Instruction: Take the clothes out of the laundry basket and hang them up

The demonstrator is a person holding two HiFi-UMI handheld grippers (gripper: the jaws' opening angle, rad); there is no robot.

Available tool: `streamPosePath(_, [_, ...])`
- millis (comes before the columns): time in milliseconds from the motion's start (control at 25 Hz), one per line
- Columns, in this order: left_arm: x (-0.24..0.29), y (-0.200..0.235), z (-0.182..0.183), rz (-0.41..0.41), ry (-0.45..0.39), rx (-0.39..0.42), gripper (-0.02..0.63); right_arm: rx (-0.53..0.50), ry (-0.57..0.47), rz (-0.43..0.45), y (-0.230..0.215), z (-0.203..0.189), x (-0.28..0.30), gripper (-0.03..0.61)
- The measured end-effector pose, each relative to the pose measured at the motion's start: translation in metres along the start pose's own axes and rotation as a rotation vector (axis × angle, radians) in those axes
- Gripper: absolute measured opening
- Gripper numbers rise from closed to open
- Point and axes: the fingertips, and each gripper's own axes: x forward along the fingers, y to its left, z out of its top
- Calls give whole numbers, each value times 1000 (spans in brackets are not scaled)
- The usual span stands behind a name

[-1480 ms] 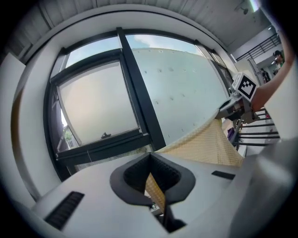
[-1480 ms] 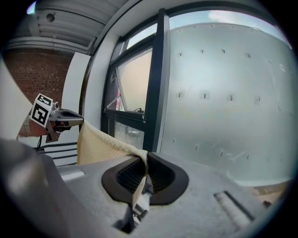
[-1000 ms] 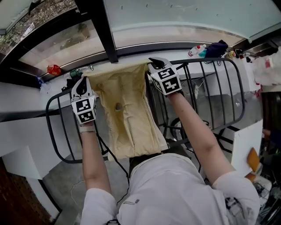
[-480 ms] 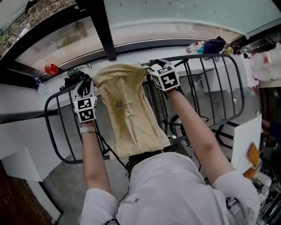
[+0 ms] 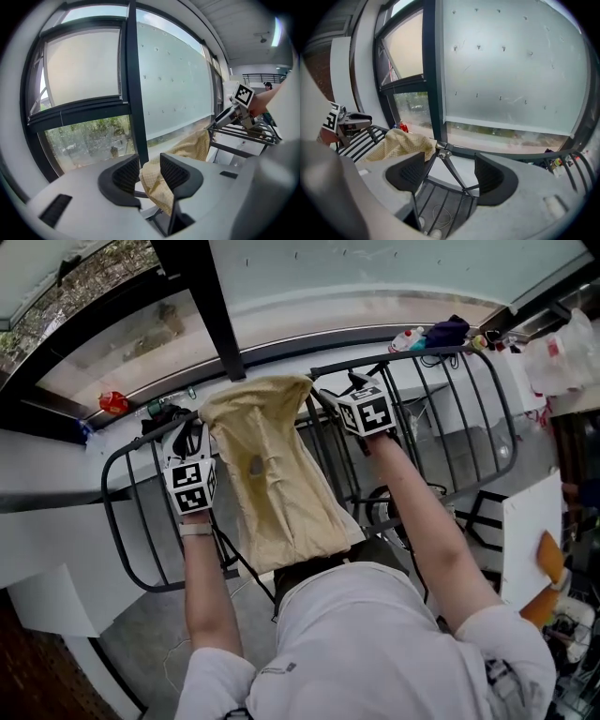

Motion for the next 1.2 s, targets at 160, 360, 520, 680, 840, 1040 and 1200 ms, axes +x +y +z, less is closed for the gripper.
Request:
streamPosePath(160, [-19, -16, 18, -25, -59, 14, 124, 37, -112, 20, 3, 2, -35, 318])
streamPosePath(360, [-43, -40, 35, -61, -120, 12, 124, 47, -250, 44, 10, 0, -88, 316])
streamPosePath(520, [-60, -68, 54, -87, -176, 34, 124, 51, -367, 60, 16, -5, -136, 285])
streamPosePath(680, [-81, -111, 73, -129, -223, 52, 124, 53, -452, 41, 13, -23, -187, 216])
streamPosePath(840, [-104, -166, 96, -184, -265, 112, 124, 71, -522, -13, 1, -51, -245, 112])
streamPosePath(1040, [-136, -253, 111, -302, -305, 136, 124, 113, -592, -87, -21, -101, -316, 8])
streamPosePath(1200, [-165, -334, 112, -423, -323, 166, 123, 175, -627, -156, -42, -152, -375, 6])
